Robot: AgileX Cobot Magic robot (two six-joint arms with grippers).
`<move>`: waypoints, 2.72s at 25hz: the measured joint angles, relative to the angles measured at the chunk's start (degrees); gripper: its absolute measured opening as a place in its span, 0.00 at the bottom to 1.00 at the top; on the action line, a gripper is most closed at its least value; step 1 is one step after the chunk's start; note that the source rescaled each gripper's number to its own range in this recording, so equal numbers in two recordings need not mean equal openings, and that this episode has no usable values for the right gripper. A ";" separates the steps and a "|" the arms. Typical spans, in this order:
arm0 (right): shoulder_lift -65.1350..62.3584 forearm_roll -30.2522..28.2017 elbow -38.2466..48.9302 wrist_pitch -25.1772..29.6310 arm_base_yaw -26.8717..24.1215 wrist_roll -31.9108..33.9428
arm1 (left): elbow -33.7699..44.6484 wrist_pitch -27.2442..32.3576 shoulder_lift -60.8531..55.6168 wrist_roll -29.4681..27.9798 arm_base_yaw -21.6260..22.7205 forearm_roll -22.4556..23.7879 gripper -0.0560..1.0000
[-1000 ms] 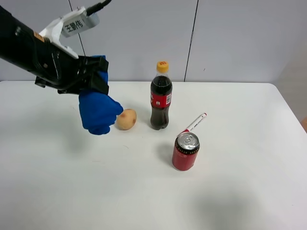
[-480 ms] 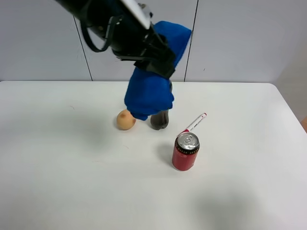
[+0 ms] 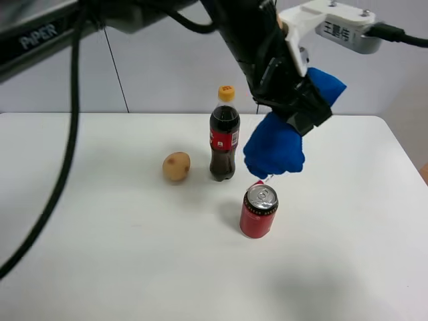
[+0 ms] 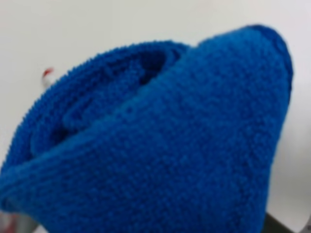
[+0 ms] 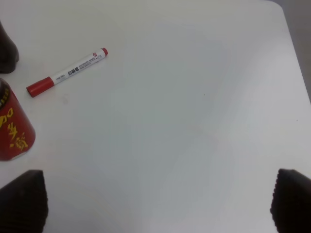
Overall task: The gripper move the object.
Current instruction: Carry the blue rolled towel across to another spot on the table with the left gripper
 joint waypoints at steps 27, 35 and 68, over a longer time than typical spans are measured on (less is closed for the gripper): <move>0.00 0.00 0.00 -0.12 0.00 0.00 | -3.05 -19.07 21.28 -7.55 -10.48 -1.86 0.06; 0.00 0.00 0.00 -0.16 0.00 0.00 | -3.05 -21.89 22.68 -22.56 -7.45 -1.79 0.06; 0.00 0.00 0.00 -0.16 0.00 0.00 | -3.05 -20.88 28.60 -25.34 -3.60 -6.93 0.30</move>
